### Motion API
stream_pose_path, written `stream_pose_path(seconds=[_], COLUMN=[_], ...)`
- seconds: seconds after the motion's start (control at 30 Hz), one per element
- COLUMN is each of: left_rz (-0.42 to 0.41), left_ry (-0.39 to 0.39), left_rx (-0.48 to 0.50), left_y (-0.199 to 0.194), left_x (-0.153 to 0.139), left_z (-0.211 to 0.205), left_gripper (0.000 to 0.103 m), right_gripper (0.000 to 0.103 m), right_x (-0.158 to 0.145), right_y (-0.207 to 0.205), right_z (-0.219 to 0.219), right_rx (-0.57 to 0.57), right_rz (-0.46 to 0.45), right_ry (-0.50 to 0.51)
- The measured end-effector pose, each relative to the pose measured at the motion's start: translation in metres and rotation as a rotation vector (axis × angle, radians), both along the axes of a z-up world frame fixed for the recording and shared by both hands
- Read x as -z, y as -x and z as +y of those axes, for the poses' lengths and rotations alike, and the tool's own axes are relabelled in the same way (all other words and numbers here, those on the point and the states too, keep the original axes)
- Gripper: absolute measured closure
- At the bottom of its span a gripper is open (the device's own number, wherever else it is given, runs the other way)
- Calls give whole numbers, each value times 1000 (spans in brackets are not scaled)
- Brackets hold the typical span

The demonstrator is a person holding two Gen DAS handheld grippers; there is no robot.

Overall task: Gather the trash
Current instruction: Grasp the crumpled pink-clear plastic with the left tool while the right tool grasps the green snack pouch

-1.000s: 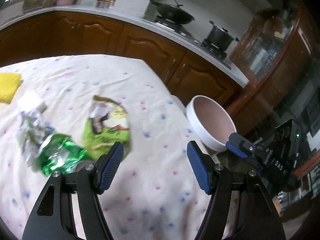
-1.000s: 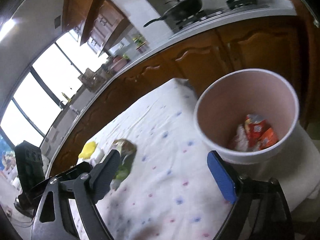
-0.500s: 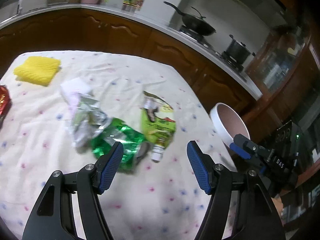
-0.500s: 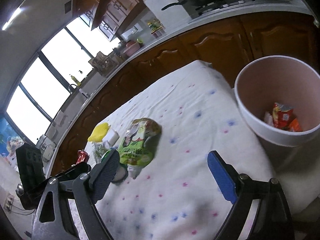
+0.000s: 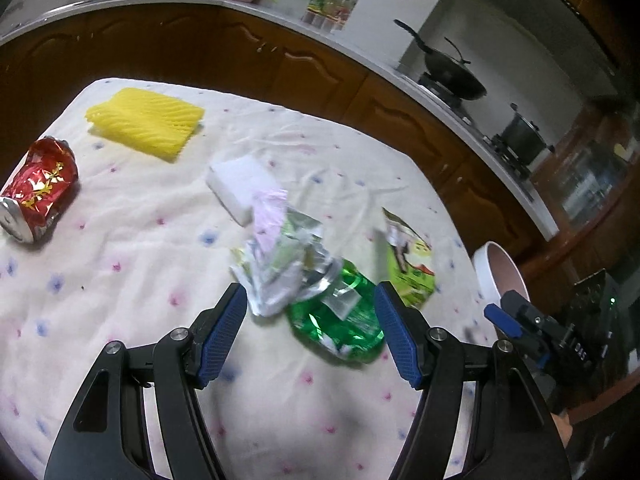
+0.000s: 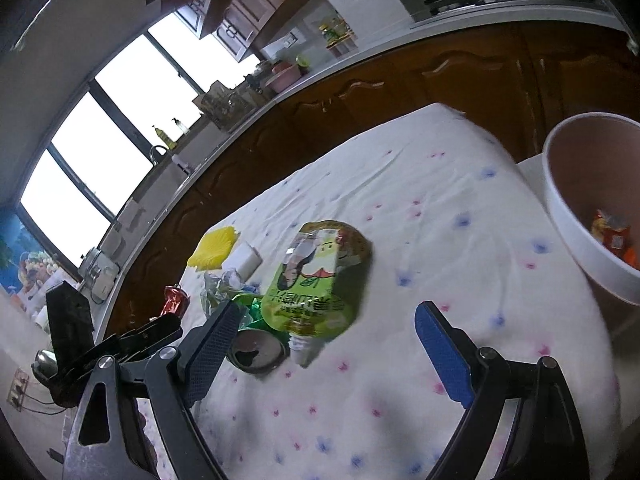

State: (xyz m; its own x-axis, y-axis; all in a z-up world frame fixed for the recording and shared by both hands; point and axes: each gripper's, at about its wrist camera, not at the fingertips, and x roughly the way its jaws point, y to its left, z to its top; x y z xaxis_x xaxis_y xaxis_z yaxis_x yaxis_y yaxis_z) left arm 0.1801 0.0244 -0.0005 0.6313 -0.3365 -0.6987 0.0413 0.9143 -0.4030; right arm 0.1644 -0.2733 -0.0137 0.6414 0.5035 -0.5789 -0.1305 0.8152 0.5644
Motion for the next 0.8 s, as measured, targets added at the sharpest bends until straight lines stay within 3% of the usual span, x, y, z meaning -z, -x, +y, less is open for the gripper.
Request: stream_pose_path(seconds=[0.27,0.57,0.63,0.7,0.77,0.8], left_rz=[14,54,63,75,67,57], left_ry=[4,3,-4,8,-11,-25], left_rx=[-9,-16,-12,5,9,14], left_y=[-19,-44,-48,-52,-53,-52], left_x=[5,22,27,32,33,32], left_z=[6,2,0,-1,-3,-4], left_gripper=[36,36,38,62,72,80], right_gripper=[13,28,36,59,83,88], right_x=[4,18,25,32,38,40], right_y=[-19,-48,-56,-61,-64,-64], right_z=[13,31,32,34,36,37], right_rx=[-15,-25,-28,-39,-50,-53], right_rz=[10,47,72,96,113,113], right_ry=[3,23,13,4,-1,-4])
